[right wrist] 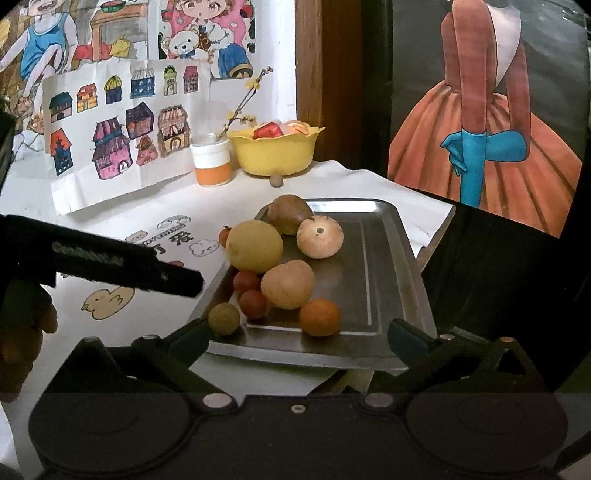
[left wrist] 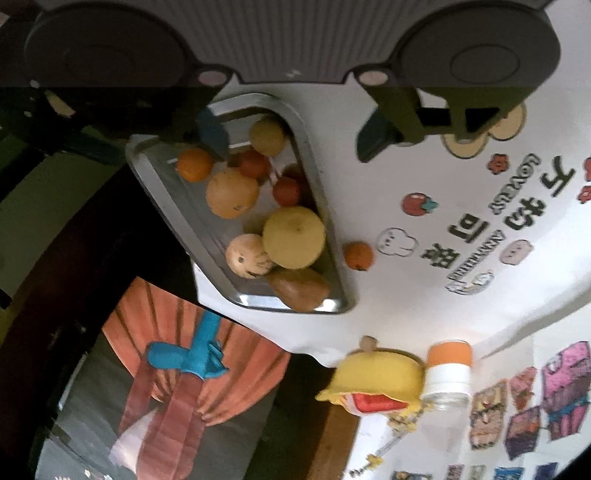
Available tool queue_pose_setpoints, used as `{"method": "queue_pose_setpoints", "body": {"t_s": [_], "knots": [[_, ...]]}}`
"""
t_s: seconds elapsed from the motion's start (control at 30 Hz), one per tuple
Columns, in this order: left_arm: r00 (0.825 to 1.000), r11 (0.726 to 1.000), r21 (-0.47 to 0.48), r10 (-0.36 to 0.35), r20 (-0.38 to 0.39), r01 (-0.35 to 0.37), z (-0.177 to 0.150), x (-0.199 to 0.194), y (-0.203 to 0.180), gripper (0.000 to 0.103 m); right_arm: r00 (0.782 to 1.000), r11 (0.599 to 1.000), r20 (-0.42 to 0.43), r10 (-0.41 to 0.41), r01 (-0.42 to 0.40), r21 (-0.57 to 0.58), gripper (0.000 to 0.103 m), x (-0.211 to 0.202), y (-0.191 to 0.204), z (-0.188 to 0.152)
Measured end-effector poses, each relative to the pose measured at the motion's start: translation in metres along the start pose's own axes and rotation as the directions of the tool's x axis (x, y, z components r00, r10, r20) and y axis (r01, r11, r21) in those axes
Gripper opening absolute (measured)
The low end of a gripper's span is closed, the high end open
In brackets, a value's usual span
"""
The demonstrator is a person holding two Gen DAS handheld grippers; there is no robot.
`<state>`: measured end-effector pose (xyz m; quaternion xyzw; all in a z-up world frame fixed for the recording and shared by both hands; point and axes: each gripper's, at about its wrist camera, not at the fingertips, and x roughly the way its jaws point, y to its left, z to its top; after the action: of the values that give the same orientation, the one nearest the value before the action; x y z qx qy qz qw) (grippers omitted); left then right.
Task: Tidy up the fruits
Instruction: 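Raise both open tools up away from the tray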
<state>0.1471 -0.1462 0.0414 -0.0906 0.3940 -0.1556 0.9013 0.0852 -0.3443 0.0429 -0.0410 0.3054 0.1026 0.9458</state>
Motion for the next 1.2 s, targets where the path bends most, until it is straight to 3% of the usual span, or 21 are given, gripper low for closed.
{"method": "queue_pose_setpoints", "body": {"t_s": [0.17, 0.47, 0.67, 0.87, 1.1, 1.2], "knots": [[0.997, 0.998, -0.022, 0.056, 0.044, -0.055, -0.002, -0.013, 0.009, 0.103, 0.999, 1.0, -0.032, -0.007, 0.007, -0.02, 0.102, -0.005, 0.005, -0.001], [0.983, 0.981, -0.07, 0.182, 0.031, -0.179, -0.022, -0.037, 0.039, 0.102, 0.998, 0.999, -0.054, 0.024, -0.026, -0.034, 0.102, -0.014, 0.016, -0.003], [0.964, 0.957, -0.128, 0.265, 0.03, -0.259, -0.035, -0.061, 0.065, 0.103, 0.99, 0.989, -0.049, 0.132, -0.135, -0.053, 0.102, -0.02, 0.031, 0.011], [0.929, 0.919, -0.194, 0.362, 0.075, -0.343, -0.038, -0.094, 0.088, 0.103, 0.967, 0.953, -0.041, 0.25, -0.253, -0.164, 0.102, -0.034, 0.044, 0.047], [0.871, 0.869, -0.269, 0.465, 0.158, -0.415, -0.034, -0.147, 0.104, 0.103, 0.962, 0.92, 0.027, 0.273, -0.253, -0.299, 0.102, -0.041, 0.053, 0.106], [0.858, 0.855, -0.295, 0.486, 0.167, -0.427, -0.029, -0.157, 0.113, 0.103, 0.955, 0.912, 0.063, 0.289, -0.254, -0.323, 0.102, -0.039, 0.055, 0.129]]}}
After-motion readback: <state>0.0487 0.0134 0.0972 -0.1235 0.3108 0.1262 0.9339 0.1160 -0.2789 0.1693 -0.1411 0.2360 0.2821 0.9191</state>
